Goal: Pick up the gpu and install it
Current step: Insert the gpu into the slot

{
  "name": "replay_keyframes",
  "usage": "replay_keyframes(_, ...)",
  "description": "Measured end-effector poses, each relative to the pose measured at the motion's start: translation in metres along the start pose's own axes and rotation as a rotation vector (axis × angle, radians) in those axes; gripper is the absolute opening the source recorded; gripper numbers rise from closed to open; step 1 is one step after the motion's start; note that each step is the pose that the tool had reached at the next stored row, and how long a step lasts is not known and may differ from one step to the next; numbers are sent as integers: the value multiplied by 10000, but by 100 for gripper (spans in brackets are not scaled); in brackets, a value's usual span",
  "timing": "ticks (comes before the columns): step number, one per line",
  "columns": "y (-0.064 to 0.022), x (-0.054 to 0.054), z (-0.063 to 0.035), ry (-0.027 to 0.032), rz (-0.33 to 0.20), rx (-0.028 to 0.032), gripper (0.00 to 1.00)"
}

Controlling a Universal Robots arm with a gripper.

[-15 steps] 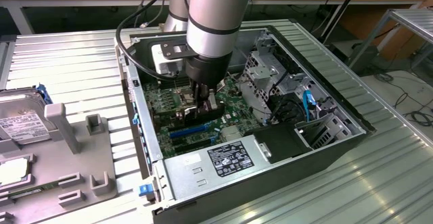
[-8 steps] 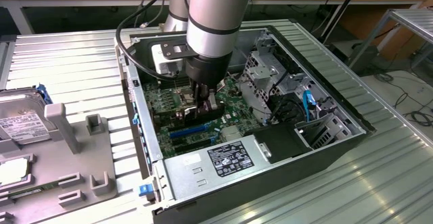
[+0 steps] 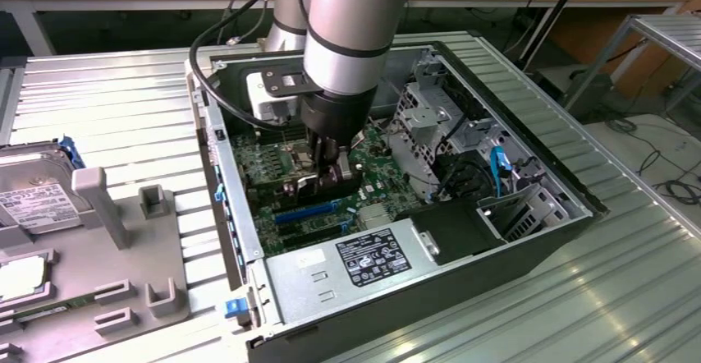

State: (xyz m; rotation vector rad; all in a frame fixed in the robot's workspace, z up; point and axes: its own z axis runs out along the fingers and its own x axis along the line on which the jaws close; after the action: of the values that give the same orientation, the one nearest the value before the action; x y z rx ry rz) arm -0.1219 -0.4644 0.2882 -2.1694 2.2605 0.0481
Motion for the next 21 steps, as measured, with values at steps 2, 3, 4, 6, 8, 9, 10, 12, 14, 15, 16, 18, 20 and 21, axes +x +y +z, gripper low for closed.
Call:
replay_keyframes(2,0,0,10,29,6,2,27)
replay_keyframes(3,2,1,14,29,12,3,27)
replay_keyframes(4,2,1,21,28,16,6,27)
replay_keyframes(6,2,2,59,29,21,9,27)
replay_keyframes(8,1,3,90,29,22,10,27)
replay_keyframes(9,1,3,103,29,23,10,27)
replay_keyframes(10,1,3,116,29,23,10,27)
replay_keyframes(12,1,4,135,29,24,12,27)
replay_keyframes(14,1,4,142,33,24,11,27)
replay_keyframes(15,1,4,145,31,24,11,27)
replay_keyframes(16,0,4,153,27,24,13,27)
replay_keyframes(18,0,5,171,39,24,12,27)
replay_keyframes(20,0,5,188,38,24,13,27)
replay_keyframes(21,0,6,192,40,24,13,27)
